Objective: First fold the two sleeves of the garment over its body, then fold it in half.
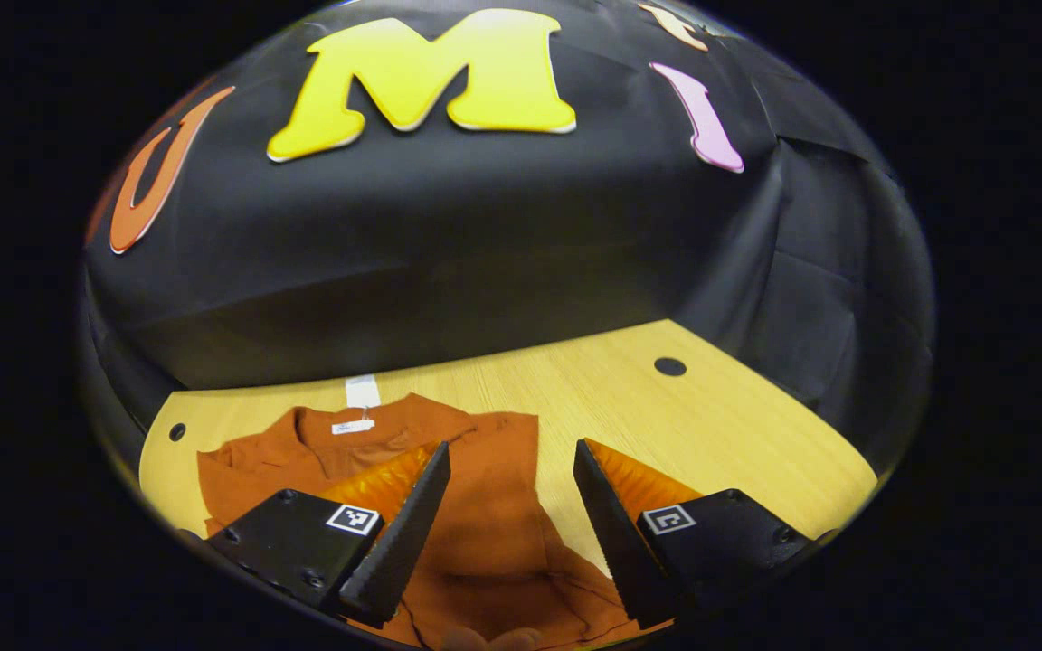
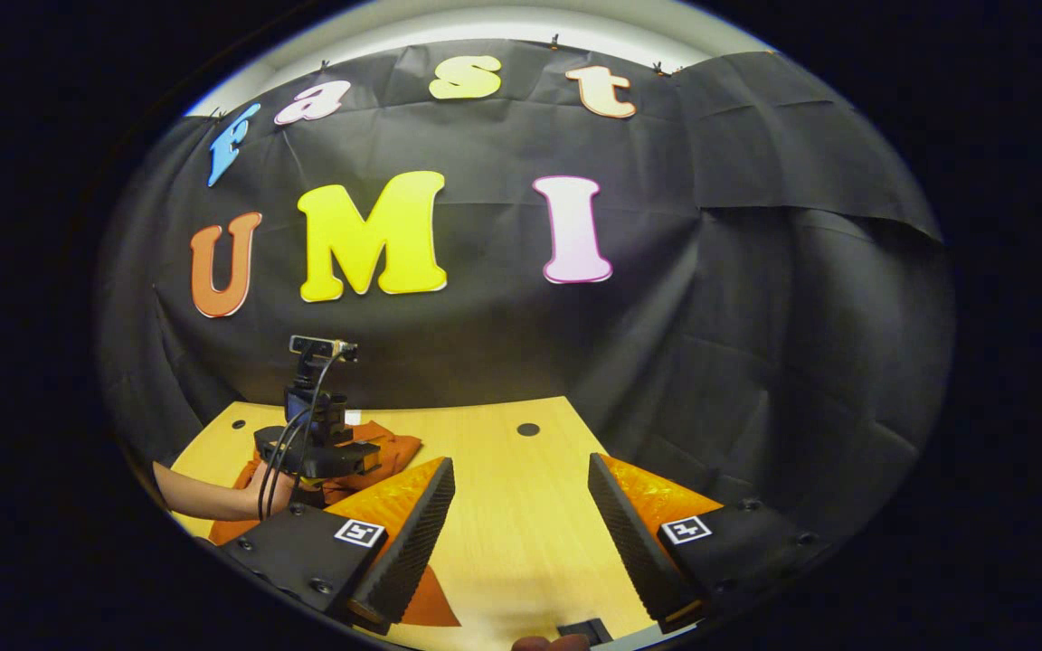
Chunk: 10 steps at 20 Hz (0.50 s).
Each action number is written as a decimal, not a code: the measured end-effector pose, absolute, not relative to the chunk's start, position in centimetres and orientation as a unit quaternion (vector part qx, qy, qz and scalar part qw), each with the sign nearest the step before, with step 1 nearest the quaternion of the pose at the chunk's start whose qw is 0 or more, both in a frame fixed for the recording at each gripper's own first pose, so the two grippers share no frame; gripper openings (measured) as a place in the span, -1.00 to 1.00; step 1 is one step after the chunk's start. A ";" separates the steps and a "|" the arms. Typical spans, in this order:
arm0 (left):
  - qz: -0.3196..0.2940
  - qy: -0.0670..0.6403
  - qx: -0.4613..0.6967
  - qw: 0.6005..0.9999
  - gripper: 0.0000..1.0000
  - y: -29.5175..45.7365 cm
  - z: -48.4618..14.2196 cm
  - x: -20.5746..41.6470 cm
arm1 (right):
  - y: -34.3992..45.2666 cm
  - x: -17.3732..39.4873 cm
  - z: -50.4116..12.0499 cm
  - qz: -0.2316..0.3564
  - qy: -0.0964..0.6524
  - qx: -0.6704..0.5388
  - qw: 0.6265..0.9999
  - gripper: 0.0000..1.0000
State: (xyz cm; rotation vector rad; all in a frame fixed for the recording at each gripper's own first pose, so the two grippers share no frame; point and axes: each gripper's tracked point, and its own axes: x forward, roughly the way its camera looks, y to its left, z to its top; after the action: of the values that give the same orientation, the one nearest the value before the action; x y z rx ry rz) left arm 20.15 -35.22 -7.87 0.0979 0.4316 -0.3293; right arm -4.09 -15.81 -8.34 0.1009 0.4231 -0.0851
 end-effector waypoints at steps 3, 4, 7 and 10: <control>-0.130 0.173 0.039 0.976 0.99 -30.1 -2.6 18.3 | -12.4 -2.5 -8.5 -0.002 0.200 0.057 0.978 0.89; -0.117 0.160 0.032 0.980 0.98 -27.9 -0.8 17.5 | -11.2 -2.1 -8.5 0.011 0.198 0.061 0.978 0.89; -0.098 0.136 0.015 0.986 0.97 -22.2 3.1 13.8 | -7.9 -1.1 -8.7 0.052 0.191 0.065 0.978 0.89; -0.074 0.119 0.018 0.990 0.97 -15.9 5.3 9.9 | -5.8 -0.8 -9.4 0.076 0.194 0.070 0.976 0.89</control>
State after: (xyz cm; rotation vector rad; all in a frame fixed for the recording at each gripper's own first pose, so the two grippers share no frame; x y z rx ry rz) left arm 9.94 -15.87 5.28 0.0356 0.2392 -0.1491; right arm -0.83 -5.78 -9.40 0.1411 0.3915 0.1532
